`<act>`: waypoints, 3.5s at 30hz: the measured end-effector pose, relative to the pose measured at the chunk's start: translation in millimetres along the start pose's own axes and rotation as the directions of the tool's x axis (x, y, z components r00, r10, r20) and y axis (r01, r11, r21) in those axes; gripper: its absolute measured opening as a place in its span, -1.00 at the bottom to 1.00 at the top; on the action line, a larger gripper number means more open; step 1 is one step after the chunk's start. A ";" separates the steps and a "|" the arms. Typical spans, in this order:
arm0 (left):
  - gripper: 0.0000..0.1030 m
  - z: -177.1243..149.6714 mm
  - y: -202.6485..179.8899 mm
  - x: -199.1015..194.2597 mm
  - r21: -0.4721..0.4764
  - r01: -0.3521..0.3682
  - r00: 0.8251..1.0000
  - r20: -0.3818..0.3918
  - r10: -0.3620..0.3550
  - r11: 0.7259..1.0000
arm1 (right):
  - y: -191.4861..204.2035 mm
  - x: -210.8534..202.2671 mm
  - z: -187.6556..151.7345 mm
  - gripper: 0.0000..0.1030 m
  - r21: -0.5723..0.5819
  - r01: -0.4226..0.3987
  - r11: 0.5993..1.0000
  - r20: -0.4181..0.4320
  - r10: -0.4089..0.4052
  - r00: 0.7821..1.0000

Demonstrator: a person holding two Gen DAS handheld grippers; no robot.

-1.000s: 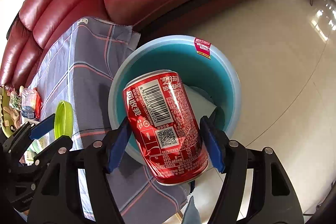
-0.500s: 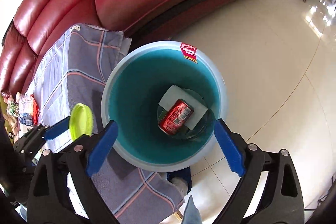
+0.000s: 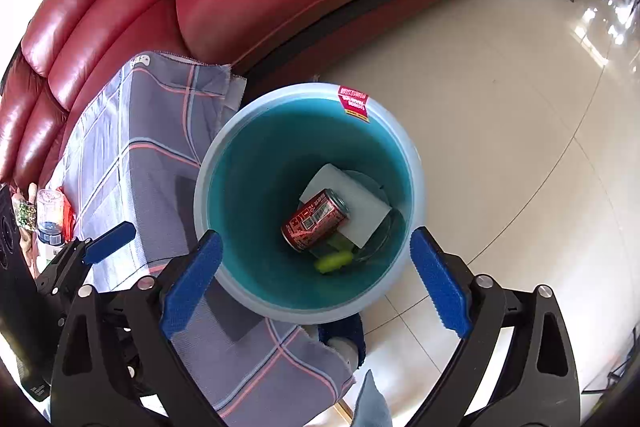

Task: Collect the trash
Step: 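Move both open tools back toward the table, then grasp the wrapped green snack cake with the right tool while the left tool grasps the white scoop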

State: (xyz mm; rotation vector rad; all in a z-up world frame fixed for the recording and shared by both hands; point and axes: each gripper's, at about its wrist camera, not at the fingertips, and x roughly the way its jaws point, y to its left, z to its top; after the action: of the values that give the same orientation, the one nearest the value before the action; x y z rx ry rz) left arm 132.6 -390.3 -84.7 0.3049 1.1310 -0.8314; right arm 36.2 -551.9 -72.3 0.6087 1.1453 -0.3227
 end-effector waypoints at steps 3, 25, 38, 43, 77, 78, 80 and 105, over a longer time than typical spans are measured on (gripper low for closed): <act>0.92 -4.6 5.7 -6.4 -0.024 0.002 1.000 0.002 -0.002 1.000 | 5.0 -1.7 -2.0 0.81 -0.009 0.002 1.000 -0.001 -0.002 1.000; 0.92 -66.1 53.5 -90.7 -0.095 -0.080 0.992 0.094 0.089 0.992 | 73.9 -24.5 -40.2 0.81 -0.094 -0.021 0.995 -0.004 0.021 1.000; 0.92 -144.7 137.9 -150.3 -0.231 -0.148 0.976 0.123 0.180 0.962 | 176.9 -8.9 -77.8 0.81 -0.244 -0.054 0.968 -0.069 0.039 0.997; 0.92 -178.4 181.9 -164.7 -0.338 -0.161 0.968 0.129 0.215 0.927 | 216.6 11.7 -98.3 0.81 -0.272 -0.088 0.958 -0.128 0.054 0.990; 0.92 -210.8 246.6 -153.4 -0.482 -0.152 0.962 0.128 0.241 0.863 | 334.1 85.9 -119.2 0.22 -0.354 -0.192 0.915 -0.191 0.131 0.973; 0.92 -210.3 245.7 -153.5 -0.481 -0.153 0.961 0.130 0.244 0.863 | 332.9 84.6 -119.9 0.18 -0.360 -0.198 0.912 -0.191 0.136 0.972; 0.92 -209.3 245.0 -153.4 -0.480 -0.157 0.959 0.134 0.249 0.863 | 330.0 81.5 -120.9 0.15 -0.371 -0.198 0.907 -0.188 0.136 0.973; -0.82 -186.3 213.3 -119.0 -0.418 -0.190 0.965 0.089 0.248 0.889 | 266.7 57.7 -118.9 0.14 -0.398 -0.158 0.904 -0.145 0.108 0.984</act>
State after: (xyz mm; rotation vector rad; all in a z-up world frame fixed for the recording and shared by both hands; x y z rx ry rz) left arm 139.8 -83.5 -97.5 0.0239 1.0844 -0.3942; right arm 112.3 -264.3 -82.4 0.3354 1.2341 0.0763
